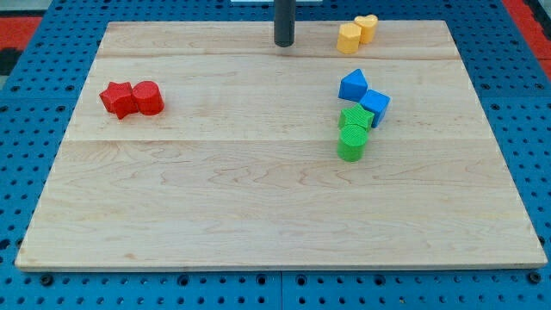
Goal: Locate the arm parallel bottom right to the red circle
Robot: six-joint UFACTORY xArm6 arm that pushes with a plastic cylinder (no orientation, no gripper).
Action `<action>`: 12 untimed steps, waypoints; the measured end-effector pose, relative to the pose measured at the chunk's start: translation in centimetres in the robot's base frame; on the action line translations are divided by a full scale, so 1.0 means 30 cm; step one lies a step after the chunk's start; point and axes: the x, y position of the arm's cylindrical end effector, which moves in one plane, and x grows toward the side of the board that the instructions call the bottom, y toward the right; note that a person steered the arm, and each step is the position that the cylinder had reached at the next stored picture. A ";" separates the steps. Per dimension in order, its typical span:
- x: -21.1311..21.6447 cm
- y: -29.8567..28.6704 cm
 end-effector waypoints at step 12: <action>0.789 -0.449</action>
